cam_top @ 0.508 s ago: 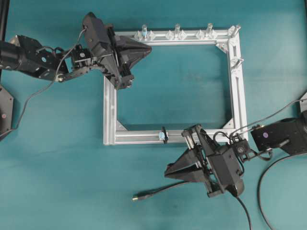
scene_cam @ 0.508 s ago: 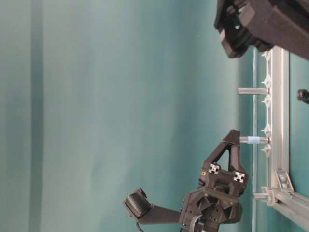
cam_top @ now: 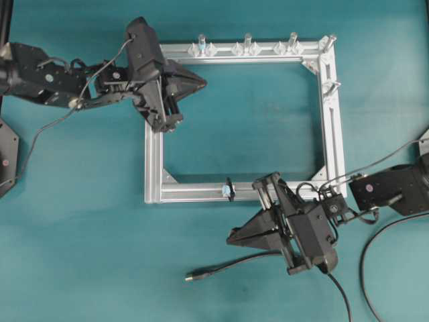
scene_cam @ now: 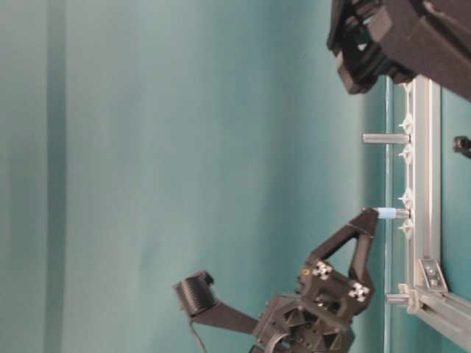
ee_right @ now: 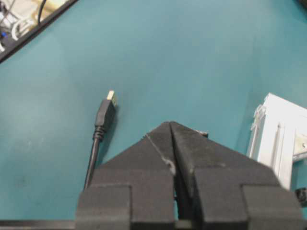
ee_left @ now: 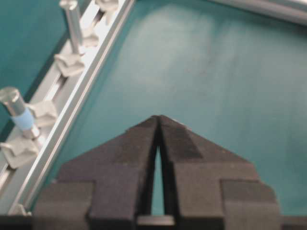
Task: Insert the wire through the string loop located in the center.
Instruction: 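Move the right gripper down toward the black USB cable on the table, then grasp the USB cable near its plug with the right gripper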
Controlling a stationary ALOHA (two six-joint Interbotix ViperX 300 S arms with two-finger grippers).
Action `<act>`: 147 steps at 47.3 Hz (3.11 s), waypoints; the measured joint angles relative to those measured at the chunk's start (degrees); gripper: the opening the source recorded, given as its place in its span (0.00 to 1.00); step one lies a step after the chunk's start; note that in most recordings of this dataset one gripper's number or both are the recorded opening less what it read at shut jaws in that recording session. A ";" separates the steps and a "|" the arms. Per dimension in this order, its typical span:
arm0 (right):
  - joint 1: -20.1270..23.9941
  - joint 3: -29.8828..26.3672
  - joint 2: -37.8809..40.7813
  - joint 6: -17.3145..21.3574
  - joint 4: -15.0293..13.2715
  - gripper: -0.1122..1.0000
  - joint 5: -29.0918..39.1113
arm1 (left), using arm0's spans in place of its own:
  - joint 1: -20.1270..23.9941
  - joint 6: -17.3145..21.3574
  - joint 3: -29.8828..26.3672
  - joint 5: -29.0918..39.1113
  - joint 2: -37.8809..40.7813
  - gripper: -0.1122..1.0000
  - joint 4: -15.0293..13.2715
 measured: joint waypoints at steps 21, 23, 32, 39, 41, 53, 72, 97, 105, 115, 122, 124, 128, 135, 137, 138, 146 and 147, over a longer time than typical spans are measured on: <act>2.46 -3.52 0.00 0.09 0.00 0.10 10.46 | -0.53 -0.18 5.19 2.37 -6.86 0.10 0.00; 2.81 -3.96 0.09 0.09 0.00 0.10 11.34 | -0.44 -0.18 5.80 2.90 -7.56 0.10 0.00; 3.43 -4.66 0.35 0.88 0.00 0.10 13.10 | -0.53 -0.26 7.21 4.39 -9.84 0.10 0.00; 3.60 -4.83 1.76 3.52 0.00 0.27 13.18 | -0.62 -0.26 7.47 4.66 -10.55 0.10 0.00; 3.69 -4.92 1.93 4.31 0.00 0.37 13.18 | -0.62 -0.26 7.47 4.66 -10.55 0.10 0.00; 4.13 -5.27 2.90 4.92 0.00 0.65 13.27 | -1.41 -0.26 7.47 4.66 -10.63 0.10 0.00; 4.22 -6.33 3.60 5.10 0.00 0.65 13.27 | -1.85 -0.26 7.47 4.66 -10.63 0.10 0.00; 5.01 -8.96 9.58 10.20 0.00 0.65 13.27 | -2.02 -0.26 8.09 4.66 -10.63 0.10 0.00; 5.10 -9.58 11.16 10.20 0.00 0.64 13.27 | -1.93 -0.26 8.26 4.66 -10.55 0.10 0.00; 5.10 -9.76 12.04 10.28 0.35 0.62 13.27 | -2.02 -0.44 8.70 4.66 -10.63 0.10 0.00; 5.19 -9.76 12.13 10.28 0.70 0.49 13.27 | -2.02 -0.53 8.79 4.66 -10.63 0.10 0.00; 5.19 -9.76 12.13 10.28 0.70 0.43 13.27 | -2.11 -0.53 8.70 4.66 -10.55 0.10 0.00; 5.45 -9.76 12.13 10.28 0.70 0.32 13.36 | -2.11 -0.53 8.70 4.66 -10.63 0.10 0.00; 5.54 -9.76 12.13 10.37 0.70 0.17 15.12 | -2.11 -0.53 8.70 4.66 -10.55 0.10 0.00; 5.54 -9.84 12.13 10.28 0.70 0.17 16.35 | -2.11 -0.53 8.79 4.66 -10.63 0.10 0.00; 5.54 -9.93 12.13 10.37 0.70 0.17 16.96 | -2.11 -0.53 8.79 4.66 -10.63 0.10 0.00; 5.54 -10.37 11.95 10.37 0.70 0.17 19.60 | -2.46 -0.53 8.79 4.66 -10.55 0.10 0.00; 5.54 -10.37 11.95 10.46 0.70 0.17 19.60 | -2.46 -0.53 8.79 4.66 -10.63 0.10 0.00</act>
